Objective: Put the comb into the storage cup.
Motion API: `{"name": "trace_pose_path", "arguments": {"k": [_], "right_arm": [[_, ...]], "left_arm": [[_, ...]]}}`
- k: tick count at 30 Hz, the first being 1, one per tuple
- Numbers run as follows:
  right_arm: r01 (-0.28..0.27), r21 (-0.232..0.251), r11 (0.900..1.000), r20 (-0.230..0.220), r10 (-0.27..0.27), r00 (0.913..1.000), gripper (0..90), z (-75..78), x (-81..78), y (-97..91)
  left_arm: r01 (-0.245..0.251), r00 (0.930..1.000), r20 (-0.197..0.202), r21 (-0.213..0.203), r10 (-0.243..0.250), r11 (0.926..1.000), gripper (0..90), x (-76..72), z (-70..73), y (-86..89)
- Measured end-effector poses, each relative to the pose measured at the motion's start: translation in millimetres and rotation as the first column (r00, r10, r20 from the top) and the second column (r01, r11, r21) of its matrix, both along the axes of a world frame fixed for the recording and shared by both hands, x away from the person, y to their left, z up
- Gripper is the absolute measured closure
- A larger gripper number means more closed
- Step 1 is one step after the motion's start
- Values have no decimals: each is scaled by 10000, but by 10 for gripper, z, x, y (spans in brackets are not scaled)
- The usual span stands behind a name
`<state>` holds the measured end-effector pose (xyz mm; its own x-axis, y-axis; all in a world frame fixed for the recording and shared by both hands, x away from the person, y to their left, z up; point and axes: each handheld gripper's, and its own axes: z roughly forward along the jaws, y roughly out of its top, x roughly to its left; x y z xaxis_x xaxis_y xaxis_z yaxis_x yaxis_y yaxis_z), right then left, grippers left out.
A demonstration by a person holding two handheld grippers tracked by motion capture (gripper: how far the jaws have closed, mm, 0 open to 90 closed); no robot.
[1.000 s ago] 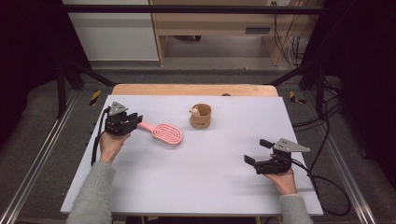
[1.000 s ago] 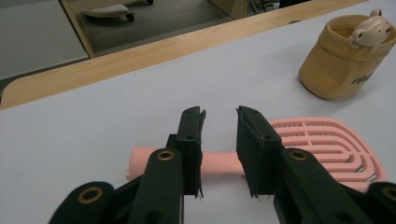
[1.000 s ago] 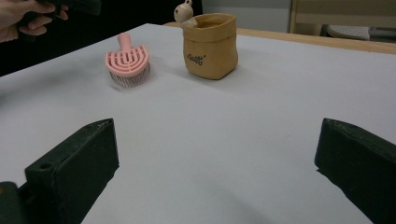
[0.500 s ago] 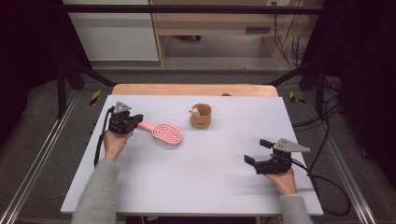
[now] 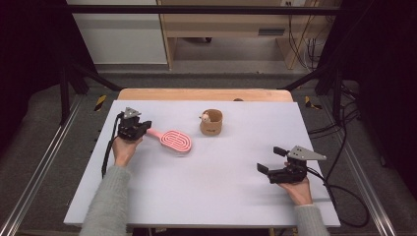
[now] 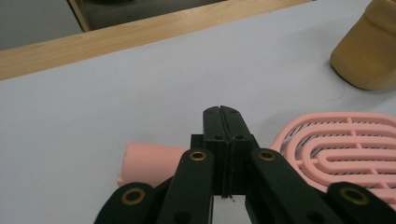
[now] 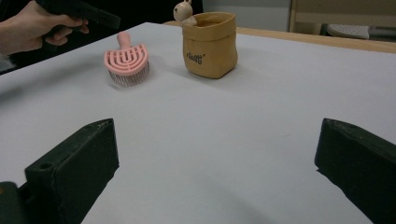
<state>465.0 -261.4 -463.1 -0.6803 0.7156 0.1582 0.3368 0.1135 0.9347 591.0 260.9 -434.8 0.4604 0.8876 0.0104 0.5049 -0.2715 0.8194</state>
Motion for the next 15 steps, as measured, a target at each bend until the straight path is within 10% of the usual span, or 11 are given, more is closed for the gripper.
{"name": "trace_pose_path", "arguments": {"k": [15], "right_arm": [[-14, 37, 10000, -7, 14, 10000, 2, 2, 0, 0]], "left_arm": [[-166, 9997, -156, 485, 173, 9987, 894, 144, -74, -60]]}}
